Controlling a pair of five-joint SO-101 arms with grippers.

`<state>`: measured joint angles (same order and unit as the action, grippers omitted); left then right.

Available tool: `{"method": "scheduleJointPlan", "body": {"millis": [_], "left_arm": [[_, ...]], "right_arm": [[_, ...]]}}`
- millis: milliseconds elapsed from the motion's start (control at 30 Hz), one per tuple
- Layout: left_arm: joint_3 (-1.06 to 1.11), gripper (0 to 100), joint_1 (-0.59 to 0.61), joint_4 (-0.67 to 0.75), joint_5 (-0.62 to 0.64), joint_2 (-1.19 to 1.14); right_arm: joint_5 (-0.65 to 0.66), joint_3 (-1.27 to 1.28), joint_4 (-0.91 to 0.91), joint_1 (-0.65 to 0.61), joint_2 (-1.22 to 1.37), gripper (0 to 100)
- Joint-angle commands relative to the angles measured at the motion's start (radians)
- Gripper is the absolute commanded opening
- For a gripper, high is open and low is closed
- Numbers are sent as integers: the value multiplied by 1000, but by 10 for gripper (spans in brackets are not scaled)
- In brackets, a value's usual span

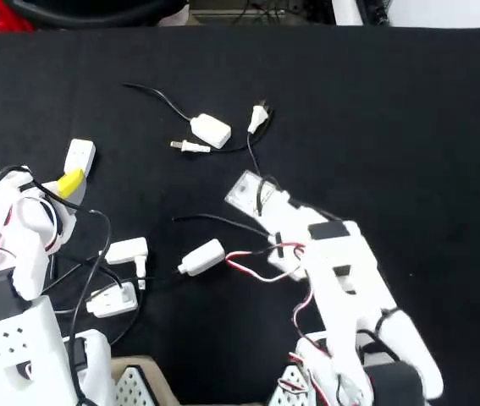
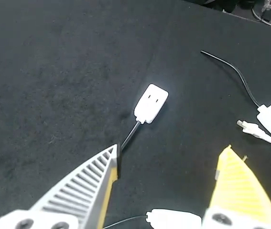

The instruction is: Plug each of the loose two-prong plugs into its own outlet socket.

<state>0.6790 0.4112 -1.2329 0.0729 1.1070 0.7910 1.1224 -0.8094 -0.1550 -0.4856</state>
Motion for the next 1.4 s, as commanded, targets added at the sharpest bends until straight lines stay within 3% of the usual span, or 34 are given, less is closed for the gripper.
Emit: {"method": "scheduleJointPlan", "body": {"millis": [0,233,667,867,1033,1133,1233,1367], "left_arm": [[-5,321,-10,23,5,11],[5,321,-99,21,3,11],[12,321,-102,25,3,11],[13,321,-102,23,-29,11],[53,321,-114,21,-55,11],[107,321,-162,20,-147,11],[142,321,-280,-29,-252,11],[142,321,-530,-100,-345,0]], "right_arm": [[83,-120,-158,5,96,161],[101,-344,-338,5,312,152],[49,-872,-631,-9,857,67],[40,-981,-713,-6,969,10],[8,-986,-753,6,889,12],[-11,-937,-798,34,723,12],[-14,-855,-781,92,486,12],[-55,-771,-735,209,191,12]]}}
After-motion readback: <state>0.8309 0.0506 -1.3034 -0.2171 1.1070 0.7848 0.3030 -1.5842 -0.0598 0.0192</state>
